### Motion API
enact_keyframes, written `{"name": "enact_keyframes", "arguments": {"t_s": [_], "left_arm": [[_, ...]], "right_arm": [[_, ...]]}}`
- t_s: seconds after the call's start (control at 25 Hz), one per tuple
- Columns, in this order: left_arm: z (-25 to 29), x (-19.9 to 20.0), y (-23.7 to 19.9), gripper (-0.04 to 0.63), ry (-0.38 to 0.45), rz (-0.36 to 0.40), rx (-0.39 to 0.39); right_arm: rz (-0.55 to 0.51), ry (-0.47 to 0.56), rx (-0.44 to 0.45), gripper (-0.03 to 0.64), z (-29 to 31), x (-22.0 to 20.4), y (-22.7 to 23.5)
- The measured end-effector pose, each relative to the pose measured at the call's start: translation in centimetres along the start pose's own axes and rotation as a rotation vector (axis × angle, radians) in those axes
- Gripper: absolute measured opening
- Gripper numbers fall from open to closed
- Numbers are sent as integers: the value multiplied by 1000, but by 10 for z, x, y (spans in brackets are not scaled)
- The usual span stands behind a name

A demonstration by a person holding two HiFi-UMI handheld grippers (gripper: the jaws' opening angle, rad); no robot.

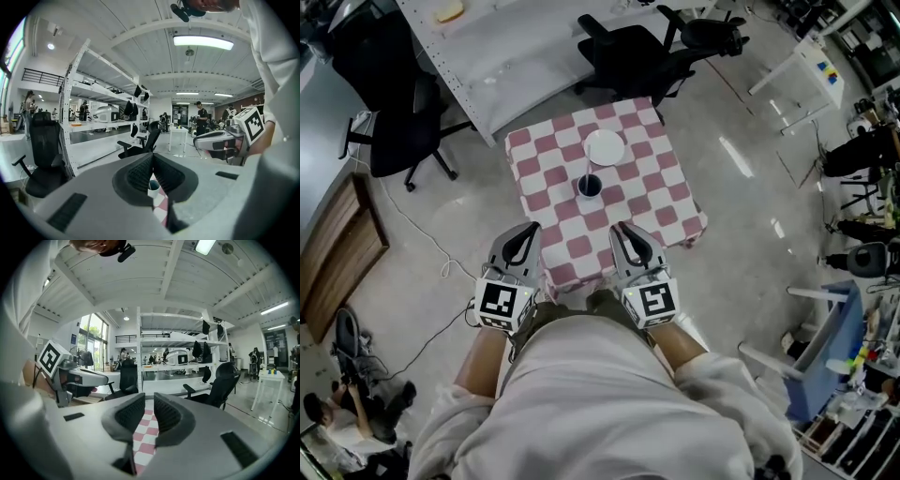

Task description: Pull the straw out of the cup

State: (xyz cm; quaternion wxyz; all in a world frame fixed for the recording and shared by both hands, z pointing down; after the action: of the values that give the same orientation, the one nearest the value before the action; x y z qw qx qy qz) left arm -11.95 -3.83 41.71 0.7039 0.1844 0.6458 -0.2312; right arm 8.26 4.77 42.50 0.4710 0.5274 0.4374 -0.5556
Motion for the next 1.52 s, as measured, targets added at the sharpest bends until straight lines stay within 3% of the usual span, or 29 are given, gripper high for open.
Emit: {"name": "enact_keyframes", "arguments": {"t_s": [0.28,0.36,0.88,1.52], "left_arm": [[13,3,2,5,-4,-2,35],[15,3,3,5,-5,-3,42],[12,-1,2,5,-34,-3,120],[-6,-12,2,5,-95,-13,230]], "right_arm": [[2,7,66,226,8,2,15],[0,17,81,239,9,2,18],[-21,-24,135,219,35,-27,38],[-46,-116,184,198,91,-93,65]]}}
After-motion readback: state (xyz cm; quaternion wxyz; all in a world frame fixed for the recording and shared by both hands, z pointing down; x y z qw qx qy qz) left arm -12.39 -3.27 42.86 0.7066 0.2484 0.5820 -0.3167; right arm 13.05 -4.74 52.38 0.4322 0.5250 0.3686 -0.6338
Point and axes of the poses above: the fingertips, and each gripper's own axes: z forward along the fingers, y to its right, x out of its top, the point moved 7 cm from there along -z, backward along the fingers, and after that the axes turned 10 degrees about y, right-handed, at the moved point
